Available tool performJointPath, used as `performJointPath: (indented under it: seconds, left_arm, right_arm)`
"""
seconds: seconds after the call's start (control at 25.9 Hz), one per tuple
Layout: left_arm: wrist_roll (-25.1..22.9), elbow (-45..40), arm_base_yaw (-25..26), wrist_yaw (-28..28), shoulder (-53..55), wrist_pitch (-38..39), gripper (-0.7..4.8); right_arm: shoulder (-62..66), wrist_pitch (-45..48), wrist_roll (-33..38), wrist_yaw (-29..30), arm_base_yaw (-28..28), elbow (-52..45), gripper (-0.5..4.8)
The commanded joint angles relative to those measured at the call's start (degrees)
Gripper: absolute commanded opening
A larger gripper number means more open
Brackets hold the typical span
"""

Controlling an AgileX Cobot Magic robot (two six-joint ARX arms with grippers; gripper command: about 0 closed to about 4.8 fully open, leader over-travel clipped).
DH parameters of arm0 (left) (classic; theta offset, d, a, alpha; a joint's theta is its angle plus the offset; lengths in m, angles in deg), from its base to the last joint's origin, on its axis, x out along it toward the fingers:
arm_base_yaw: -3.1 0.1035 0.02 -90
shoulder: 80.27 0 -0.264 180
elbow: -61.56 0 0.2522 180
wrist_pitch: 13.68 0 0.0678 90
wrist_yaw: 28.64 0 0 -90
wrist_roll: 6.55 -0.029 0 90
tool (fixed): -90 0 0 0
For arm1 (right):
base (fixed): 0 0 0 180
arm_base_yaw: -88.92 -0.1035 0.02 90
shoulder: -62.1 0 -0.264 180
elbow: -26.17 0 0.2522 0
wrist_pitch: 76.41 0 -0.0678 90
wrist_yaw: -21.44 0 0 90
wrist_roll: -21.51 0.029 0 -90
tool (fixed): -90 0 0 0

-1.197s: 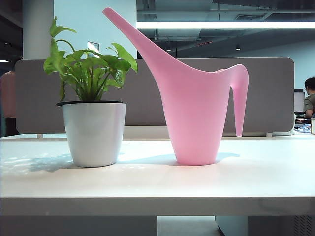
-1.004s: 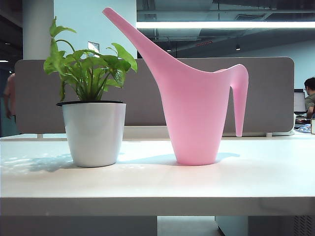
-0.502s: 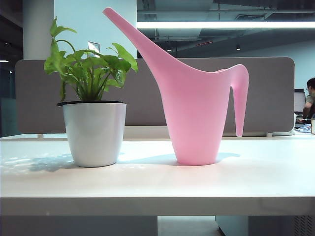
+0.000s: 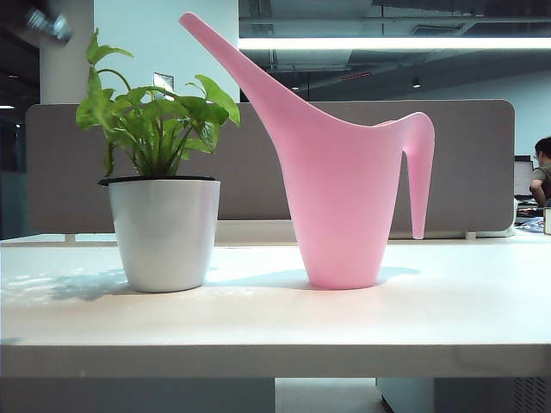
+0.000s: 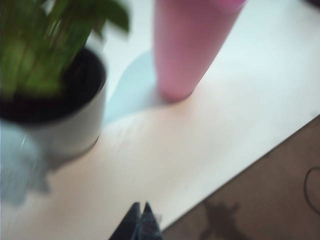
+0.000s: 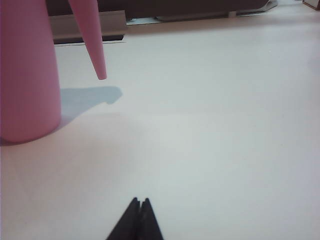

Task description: Pick up the watering can from the table, water the potted plant, and put the can back.

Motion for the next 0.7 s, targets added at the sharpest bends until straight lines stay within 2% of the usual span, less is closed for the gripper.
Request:
performJointPath:
  seconds: [0.04,0.19,0.58,0.66,0.7]
  left_arm:
    - [-0.2,2.9,-2.1,0.1,1.3,-3.0,0.03]
    - [-0.2,6.4,-1.8,-0.6,2.3,-4.1,0.03]
    - [-0.2,6.7,0.3,-0.6,2.4,-4.3,0.03]
    - [-0.2,6.7,0.5,-0.6,2.6,-4.3,0.03]
    - [-0.2,6.7,0.7,-0.6,2.6,-4.3,0.03]
  right_arm:
    - [0.0,0.8,-0.1,0.1,0.0,-0.4,-0.05]
    - [0.0,0.8,-0.1,0.0,0.0,-0.4,-0.05]
    - [0.0,0.8,0.2,0.2,0.0,-0.4,-0.05]
    - [0.0,1.0,2.4,0.1,0.0,-0.4,-0.05]
    - [0.0,1.6,5.8,0.2,0.0,-0.4,-0.05]
